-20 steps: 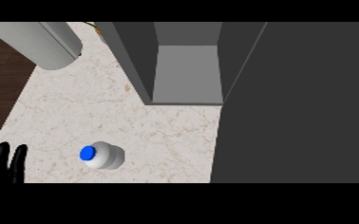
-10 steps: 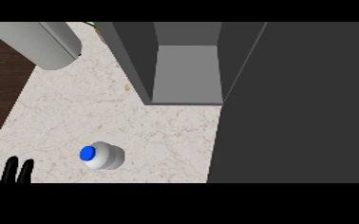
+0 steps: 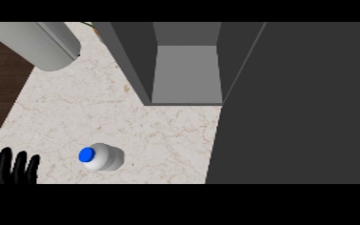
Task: Pick up the bottled water, place it into the cabinet and close the cabinet
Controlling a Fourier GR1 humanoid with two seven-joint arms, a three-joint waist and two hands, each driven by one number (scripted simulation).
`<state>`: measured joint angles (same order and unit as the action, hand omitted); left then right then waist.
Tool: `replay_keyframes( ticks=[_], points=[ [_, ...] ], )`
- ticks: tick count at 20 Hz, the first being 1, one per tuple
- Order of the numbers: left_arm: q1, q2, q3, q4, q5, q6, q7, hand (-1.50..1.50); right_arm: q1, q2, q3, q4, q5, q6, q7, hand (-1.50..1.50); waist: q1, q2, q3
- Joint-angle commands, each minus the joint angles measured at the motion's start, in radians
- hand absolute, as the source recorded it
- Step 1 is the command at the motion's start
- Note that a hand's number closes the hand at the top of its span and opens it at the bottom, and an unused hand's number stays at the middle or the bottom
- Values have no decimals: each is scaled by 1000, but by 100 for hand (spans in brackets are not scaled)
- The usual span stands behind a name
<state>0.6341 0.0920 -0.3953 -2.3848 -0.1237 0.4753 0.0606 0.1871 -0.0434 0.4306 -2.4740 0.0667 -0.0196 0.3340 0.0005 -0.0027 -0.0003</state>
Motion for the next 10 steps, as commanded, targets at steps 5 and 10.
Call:
replay_keyframes(
  ticks=[5,10],
  points=[
    [-116,-32,112,182,68,14,-34,-150,-23,-25,42,-91,84,-35,74,-150,-5,1,0],
    [-40,-25,162,300,184,-51,-180,-150,-93,-34,30,-102,81,-53,132,-150,4,0,-2]
  ],
)
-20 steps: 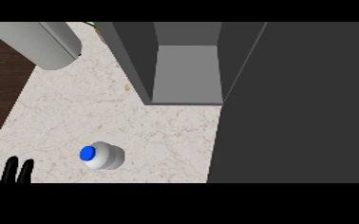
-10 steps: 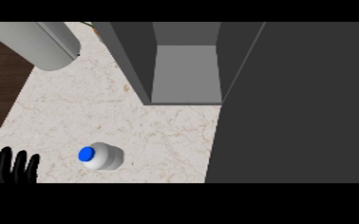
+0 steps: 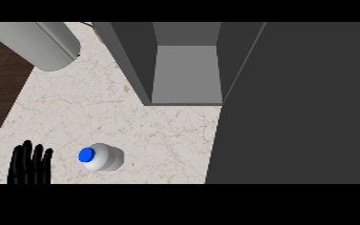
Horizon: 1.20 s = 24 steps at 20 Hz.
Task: Pick up the bottled water, place it into the cabinet and close the cabinet
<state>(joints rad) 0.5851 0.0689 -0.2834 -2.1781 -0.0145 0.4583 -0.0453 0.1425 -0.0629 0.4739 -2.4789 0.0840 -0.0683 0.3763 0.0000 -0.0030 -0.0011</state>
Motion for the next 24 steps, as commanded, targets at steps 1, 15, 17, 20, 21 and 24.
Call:
replay_keyframes(
  ticks=[1,15,17,20,21,24],
  points=[
    [4,2,67,93,74,-30,-62,-150,26,-18,25,-147,91,-28,82,-150,-2,-1,0],
    [-183,-25,226,661,242,-228,-347,-150,-15,-65,21,-109,65,-53,76,-150,-6,2,0],
    [-161,4,261,624,273,-253,-335,-150,78,-85,109,-138,133,-74,41,-150,-9,-1,0],
    [-216,-39,270,793,257,-265,-451,-150,-40,-40,96,-32,149,-108,36,-150,-3,1,0],
    [-262,-52,283,814,271,-262,-454,-150,2,-77,69,-74,119,-93,23,-150,-8,1,0],
    [-302,-46,324,964,284,-321,-562,-150,-8,-72,96,-54,118,-105,13,-150,-6,1,0]
  ],
)
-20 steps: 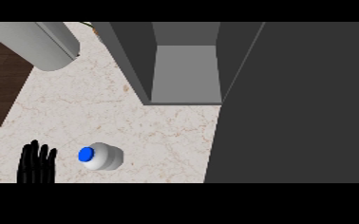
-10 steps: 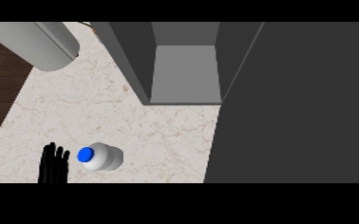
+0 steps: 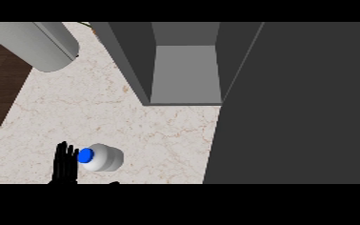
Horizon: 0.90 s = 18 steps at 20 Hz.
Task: Pick up the bottled water, place it into the cabinet and close the cabinet
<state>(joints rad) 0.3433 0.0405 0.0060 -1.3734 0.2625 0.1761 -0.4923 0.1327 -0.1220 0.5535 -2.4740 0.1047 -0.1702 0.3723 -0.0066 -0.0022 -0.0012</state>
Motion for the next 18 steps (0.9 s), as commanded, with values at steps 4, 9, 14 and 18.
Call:
replay_keyframes(
  ticks=[4,9,14,18],
  points=[
    [-77,-16,51,203,6,-52,-149,-150,-32,-26,-15,-99,85,-17,87,-150,3,1,0],
    [-219,42,124,292,57,-68,-129,-150,-6,-41,46,-140,127,-43,102,-150,-3,0,0],
    [-261,-26,148,438,65,-80,-282,-150,-7,-82,-39,-110,50,-26,55,-150,0,1,1],
    [-325,-36,161,513,62,-91,-350,-150,-60,-42,26,-95,125,-70,98,-150,0,1,0]
  ],
)
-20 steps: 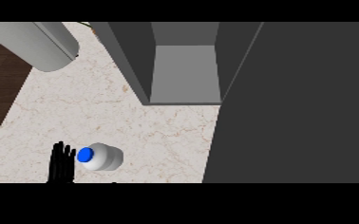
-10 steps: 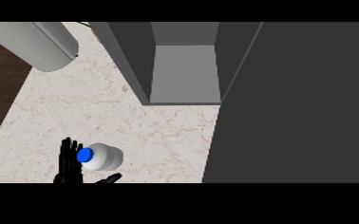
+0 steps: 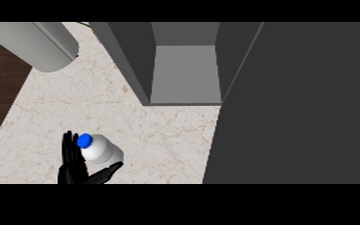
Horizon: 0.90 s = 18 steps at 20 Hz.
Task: Pick up the bottled water, place it into the cabinet and close the cabinet
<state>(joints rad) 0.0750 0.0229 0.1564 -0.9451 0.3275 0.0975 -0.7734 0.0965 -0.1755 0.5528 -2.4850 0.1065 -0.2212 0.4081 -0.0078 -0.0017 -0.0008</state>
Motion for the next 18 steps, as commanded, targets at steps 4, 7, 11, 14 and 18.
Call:
replay_keyframes(
  ticks=[4,7,11,14,18],
  points=[
    [-78,-20,-2,130,21,-66,-85,150,72,-40,40,-55,74,6,-56,-150,0,0,1],
    [-133,14,-14,176,10,-107,-122,150,51,-46,35,-126,85,-13,39,-150,-3,0,0],
    [-97,-3,-98,89,-143,111,-164,150,77,-48,74,-80,90,-21,-36,-150,-3,-4,1],
    [-109,-22,-154,83,-161,212,-192,150,45,-52,17,-89,59,-27,-8,-150,0,-1,1],
    [-270,40,-164,102,-221,122,-100,150,-24,-49,-3,-65,32,-21,16,-150,-7,1,0]
  ],
)
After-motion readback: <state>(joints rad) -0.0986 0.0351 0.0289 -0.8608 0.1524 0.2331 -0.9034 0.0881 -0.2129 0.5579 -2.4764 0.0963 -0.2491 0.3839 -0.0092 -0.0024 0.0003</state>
